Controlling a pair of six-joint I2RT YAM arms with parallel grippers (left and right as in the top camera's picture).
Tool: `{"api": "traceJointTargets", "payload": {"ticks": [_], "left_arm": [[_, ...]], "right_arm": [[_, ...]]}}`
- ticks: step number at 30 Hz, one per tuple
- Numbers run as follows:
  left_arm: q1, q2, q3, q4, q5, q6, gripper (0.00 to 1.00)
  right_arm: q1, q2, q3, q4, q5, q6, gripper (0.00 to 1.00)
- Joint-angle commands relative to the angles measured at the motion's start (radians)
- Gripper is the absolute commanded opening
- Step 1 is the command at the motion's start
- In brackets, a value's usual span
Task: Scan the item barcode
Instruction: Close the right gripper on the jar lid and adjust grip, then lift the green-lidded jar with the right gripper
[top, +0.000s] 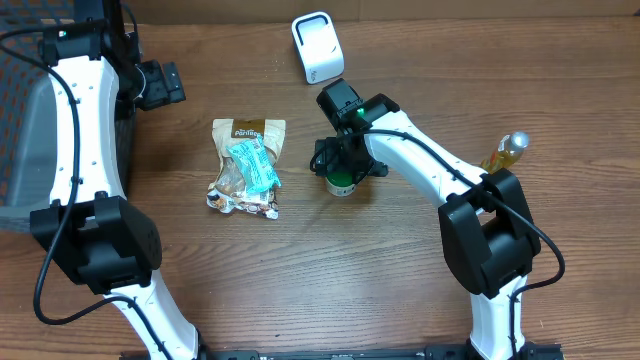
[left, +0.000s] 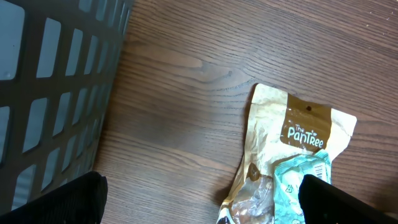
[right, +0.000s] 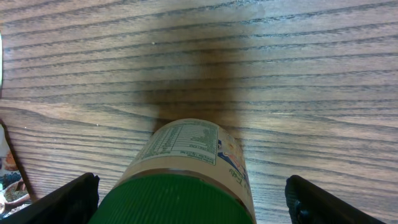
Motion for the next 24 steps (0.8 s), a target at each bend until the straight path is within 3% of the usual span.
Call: {"api": "traceJointTargets", "payload": {"ticks": [1,24], "left_arm": [[0.001,0.000,0.020,0.000,0.004,0.019,1.00],[0.001,0.001,0.020,0.000,0.004,0.019,1.00]], "right_arm": [[-0.002,0.001,-0.006,0.004,0.001,0.000,0.93],[-0.002,0.001,-0.006,0.002,0.001,-0.003,0.93]]}}
